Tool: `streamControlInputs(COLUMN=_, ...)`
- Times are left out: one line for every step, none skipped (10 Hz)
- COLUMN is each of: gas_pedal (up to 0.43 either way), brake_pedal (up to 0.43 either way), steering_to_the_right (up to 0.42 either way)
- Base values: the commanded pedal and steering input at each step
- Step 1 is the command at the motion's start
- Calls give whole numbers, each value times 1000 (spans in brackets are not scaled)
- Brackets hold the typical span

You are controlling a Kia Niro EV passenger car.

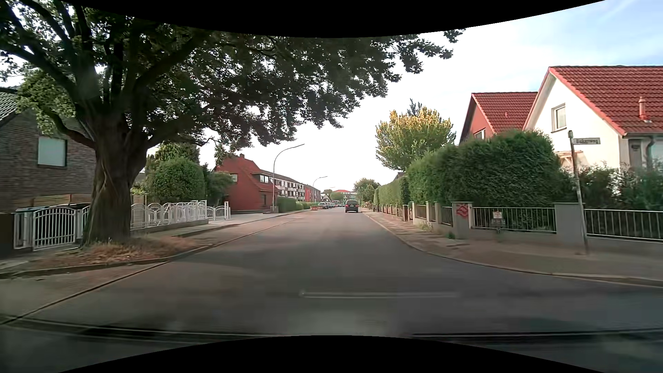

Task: Follow the waypoints while adhering to traffic rules and regulations

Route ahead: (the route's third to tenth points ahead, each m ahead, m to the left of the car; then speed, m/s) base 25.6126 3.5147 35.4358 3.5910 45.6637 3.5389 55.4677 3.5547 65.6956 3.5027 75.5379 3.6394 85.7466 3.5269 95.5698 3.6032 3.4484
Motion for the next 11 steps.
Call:
streamControlInputs(gas_pedal=79, brake_pedal=0, steering_to_the_right=-14)
streamControlInputs(gas_pedal=79, brake_pedal=0, steering_to_the_right=-11)
streamControlInputs(gas_pedal=98, brake_pedal=0, steering_to_the_right=-10)
streamControlInputs(gas_pedal=98, brake_pedal=0, steering_to_the_right=-9)
streamControlInputs(gas_pedal=98, brake_pedal=0, steering_to_the_right=-10)
streamControlInputs(gas_pedal=98, brake_pedal=0, steering_to_the_right=-10)
streamControlInputs(gas_pedal=110, brake_pedal=0, steering_to_the_right=-10)
streamControlInputs(gas_pedal=118, brake_pedal=0, steering_to_the_right=-8)
streamControlInputs(gas_pedal=118, brake_pedal=0, steering_to_the_right=-5)
streamControlInputs(gas_pedal=118, brake_pedal=0, steering_to_the_right=-2)
streamControlInputs(gas_pedal=118, brake_pedal=0, steering_to_the_right=-1)
